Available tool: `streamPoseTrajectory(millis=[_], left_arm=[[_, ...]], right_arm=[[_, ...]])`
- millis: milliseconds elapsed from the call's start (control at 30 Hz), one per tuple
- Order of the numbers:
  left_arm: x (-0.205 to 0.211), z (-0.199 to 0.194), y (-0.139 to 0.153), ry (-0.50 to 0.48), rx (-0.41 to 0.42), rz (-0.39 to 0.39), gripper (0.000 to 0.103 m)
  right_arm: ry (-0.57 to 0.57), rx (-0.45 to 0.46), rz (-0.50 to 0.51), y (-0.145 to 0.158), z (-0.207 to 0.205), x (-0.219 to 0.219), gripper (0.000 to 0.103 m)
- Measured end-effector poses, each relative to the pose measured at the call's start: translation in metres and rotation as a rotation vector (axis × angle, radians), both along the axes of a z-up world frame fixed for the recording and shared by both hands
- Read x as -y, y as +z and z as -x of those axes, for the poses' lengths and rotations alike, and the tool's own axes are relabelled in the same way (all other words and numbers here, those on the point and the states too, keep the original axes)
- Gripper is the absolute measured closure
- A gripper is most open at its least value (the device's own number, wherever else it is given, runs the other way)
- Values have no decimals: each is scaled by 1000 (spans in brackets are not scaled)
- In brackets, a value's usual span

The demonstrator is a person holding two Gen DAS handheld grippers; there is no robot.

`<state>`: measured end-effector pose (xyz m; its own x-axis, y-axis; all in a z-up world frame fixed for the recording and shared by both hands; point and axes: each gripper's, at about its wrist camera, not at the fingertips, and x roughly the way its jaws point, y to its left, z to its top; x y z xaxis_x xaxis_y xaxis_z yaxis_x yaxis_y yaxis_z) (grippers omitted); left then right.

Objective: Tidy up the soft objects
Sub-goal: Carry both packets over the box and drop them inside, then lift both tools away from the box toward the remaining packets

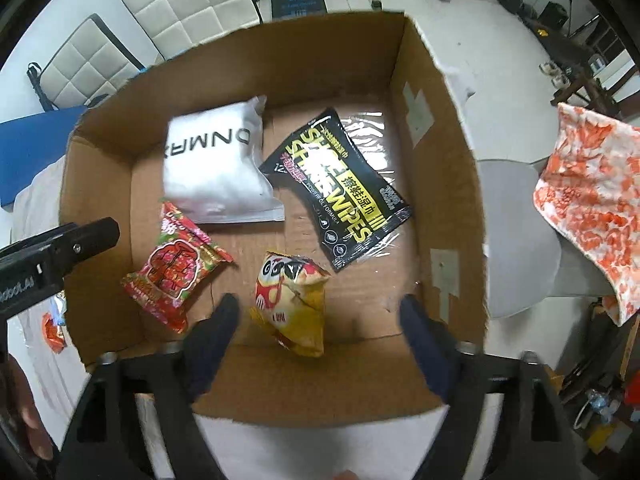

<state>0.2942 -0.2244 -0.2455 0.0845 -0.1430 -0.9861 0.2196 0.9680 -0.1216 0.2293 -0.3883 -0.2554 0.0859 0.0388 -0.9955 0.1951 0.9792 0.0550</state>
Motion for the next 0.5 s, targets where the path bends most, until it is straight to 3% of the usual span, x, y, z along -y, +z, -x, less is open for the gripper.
streamPoseTrajectory(millis=[200,500], left_arm=[[-6,25,37,20,91,35,5],[-11,70,91,28,230,39,5]], right_arm=[[10,66,28,36,25,-2,0],[10,174,61,92,59,0,0]])
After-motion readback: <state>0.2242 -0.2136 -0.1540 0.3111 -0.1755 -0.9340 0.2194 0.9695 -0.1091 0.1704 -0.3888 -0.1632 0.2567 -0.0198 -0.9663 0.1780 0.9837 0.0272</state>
